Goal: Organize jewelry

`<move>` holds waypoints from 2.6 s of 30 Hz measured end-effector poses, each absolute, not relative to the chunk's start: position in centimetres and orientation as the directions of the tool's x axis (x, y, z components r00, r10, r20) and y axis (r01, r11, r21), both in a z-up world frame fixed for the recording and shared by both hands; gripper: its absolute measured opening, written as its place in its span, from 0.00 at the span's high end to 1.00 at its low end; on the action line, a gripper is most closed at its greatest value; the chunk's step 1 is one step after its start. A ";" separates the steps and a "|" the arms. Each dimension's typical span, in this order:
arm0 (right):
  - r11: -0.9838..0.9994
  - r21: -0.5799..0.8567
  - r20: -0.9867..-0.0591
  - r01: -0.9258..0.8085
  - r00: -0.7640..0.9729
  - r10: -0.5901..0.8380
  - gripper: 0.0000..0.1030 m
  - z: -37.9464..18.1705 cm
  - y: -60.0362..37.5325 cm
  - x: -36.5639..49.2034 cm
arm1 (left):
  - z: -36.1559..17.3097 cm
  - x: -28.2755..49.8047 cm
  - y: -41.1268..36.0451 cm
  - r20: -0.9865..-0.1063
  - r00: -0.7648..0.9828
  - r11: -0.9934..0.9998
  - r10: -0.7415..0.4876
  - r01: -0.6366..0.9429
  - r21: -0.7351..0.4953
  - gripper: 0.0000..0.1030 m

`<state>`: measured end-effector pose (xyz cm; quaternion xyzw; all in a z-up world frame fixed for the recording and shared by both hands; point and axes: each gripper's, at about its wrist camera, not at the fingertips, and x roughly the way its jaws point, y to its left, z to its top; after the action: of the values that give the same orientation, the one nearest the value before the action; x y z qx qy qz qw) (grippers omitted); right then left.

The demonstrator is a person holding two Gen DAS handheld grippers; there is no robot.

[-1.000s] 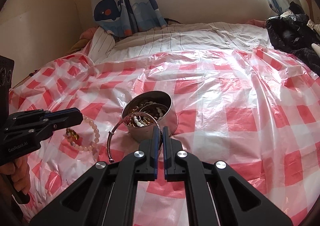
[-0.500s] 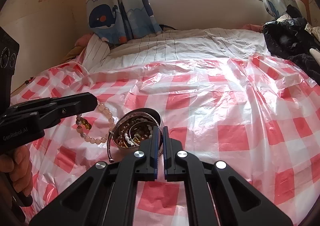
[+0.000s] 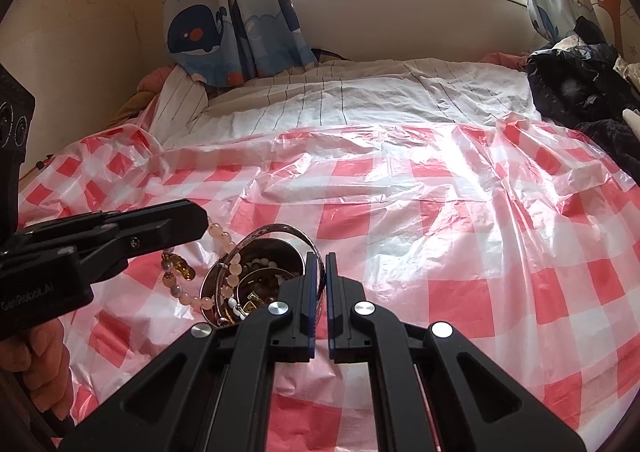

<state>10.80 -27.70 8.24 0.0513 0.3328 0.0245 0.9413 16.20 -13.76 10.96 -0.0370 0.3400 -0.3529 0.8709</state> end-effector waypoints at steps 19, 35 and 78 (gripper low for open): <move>0.997 0.012 -0.702 -0.072 0.710 0.060 0.80 5.8 -24.2 14.8 | 7.9 18.3 -9.2 -0.657 0.568 0.858 -0.495 0.440 -0.265 0.77; 0.994 0.105 -0.746 0.015 0.662 0.069 0.33 3.6 -26.8 2.8 | 6.4 6.6 -7.4 -0.729 0.623 0.918 -0.283 0.396 -0.017 0.29; 0.998 0.002 -0.762 0.068 0.646 -0.042 0.07 -0.2 -23.0 -2.8 | 0.0 0.5 -5.1 -0.763 0.610 0.950 -0.214 0.311 -0.018 0.07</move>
<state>-2.83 -23.02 -0.20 0.0152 0.4198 -0.0302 0.9070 0.47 -5.08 -0.05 0.0580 0.4164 -0.1467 0.8954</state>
